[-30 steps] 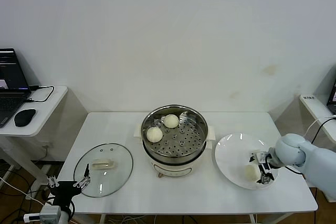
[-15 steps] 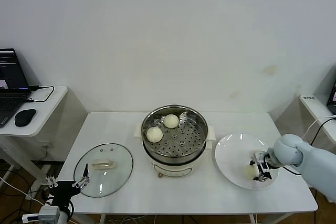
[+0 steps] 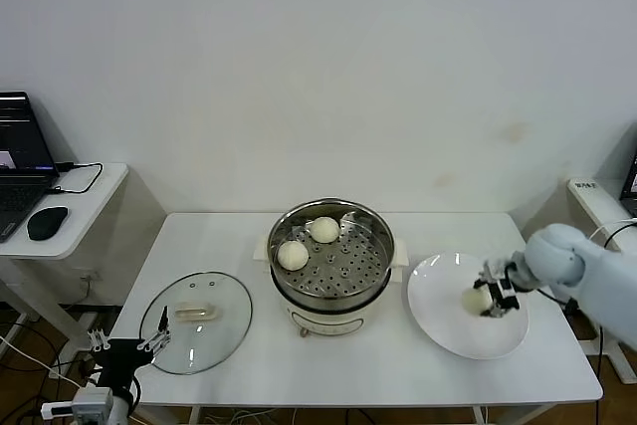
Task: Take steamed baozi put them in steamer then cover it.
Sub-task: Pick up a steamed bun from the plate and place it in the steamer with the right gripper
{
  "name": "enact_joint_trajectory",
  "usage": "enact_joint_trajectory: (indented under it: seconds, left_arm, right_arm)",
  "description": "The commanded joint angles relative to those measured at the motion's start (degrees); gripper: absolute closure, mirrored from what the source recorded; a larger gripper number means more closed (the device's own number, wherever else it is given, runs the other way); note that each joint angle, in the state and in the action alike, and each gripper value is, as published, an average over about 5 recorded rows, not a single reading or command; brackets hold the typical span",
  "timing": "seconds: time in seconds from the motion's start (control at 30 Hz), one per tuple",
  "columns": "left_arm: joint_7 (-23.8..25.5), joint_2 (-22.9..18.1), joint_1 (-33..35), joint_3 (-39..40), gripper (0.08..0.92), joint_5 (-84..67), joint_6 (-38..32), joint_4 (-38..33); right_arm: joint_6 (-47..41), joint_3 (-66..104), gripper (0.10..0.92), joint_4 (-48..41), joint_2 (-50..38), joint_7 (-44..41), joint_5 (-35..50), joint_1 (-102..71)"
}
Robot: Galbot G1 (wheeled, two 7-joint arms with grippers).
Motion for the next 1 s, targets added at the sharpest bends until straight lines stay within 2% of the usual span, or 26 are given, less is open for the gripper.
enact_joint_trajectory:
  seconds: [0.03, 0.2, 0.43, 1.0]
  left_arm:
    - [0.03, 0.1, -0.04, 0.02, 0.177, -0.09, 0.02, 0.0]
    - [0.04, 0.21, -0.09, -0.17, 0.177, -0.33, 0.01, -0.06]
    - [0.03, -0.08, -0.03, -0.45, 0.177, -0.4, -0.06, 0.11]
    - [-0.13, -0.67, 0.46, -1.57, 0.177, -0.36, -0.12, -0.15]
  right_arm:
    - [-1.23, -9.49, 0.426, -1.53, 5.25, -0.48, 9.31, 23.79]
    - [-2.0, -15.37, 0.423, -2.36, 13.32, 1.51, 12.7, 33.41]
    - [-0.74, -20.55, 0.416, 2.02, 21.59, 5.42, 16.34, 34.51]
    - [21.46, -31.04, 0.414, -1.86, 34.73, 2.9, 9.3, 31.68]
